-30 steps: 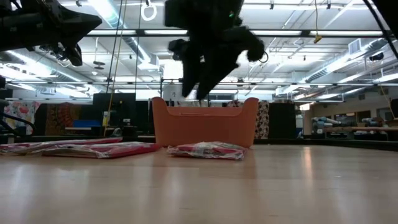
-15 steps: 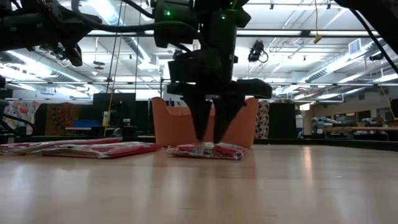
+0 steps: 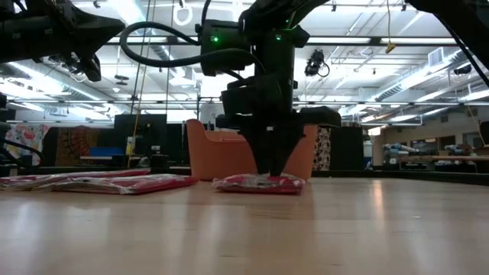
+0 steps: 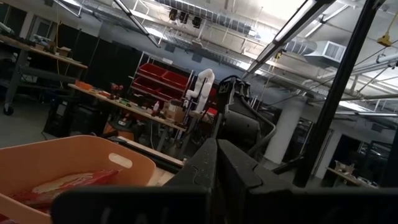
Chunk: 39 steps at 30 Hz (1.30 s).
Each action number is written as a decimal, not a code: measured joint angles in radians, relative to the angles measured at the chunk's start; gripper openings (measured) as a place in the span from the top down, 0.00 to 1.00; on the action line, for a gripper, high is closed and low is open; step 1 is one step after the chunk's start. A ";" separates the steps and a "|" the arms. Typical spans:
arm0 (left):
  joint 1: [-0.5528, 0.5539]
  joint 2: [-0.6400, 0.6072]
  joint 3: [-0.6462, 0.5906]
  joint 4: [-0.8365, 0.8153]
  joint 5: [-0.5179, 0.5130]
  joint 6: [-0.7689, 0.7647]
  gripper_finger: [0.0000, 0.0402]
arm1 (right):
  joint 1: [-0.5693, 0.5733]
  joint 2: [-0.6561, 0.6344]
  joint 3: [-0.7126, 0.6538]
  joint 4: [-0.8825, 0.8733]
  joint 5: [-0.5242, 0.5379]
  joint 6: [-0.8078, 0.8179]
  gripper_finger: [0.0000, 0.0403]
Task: Sort popcorn bags into baskets
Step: Put the red popcorn bag into the orange bin
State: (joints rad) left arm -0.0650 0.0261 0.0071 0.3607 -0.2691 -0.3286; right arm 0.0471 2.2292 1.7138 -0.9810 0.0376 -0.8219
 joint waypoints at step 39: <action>0.000 0.000 0.000 0.000 0.000 -0.001 0.96 | -0.043 0.011 0.568 -0.375 0.286 0.443 0.99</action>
State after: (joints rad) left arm -0.0649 0.0261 0.0071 0.3607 -0.2687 -0.3294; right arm 0.0045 2.2406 2.2813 -1.3559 0.3231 -0.3790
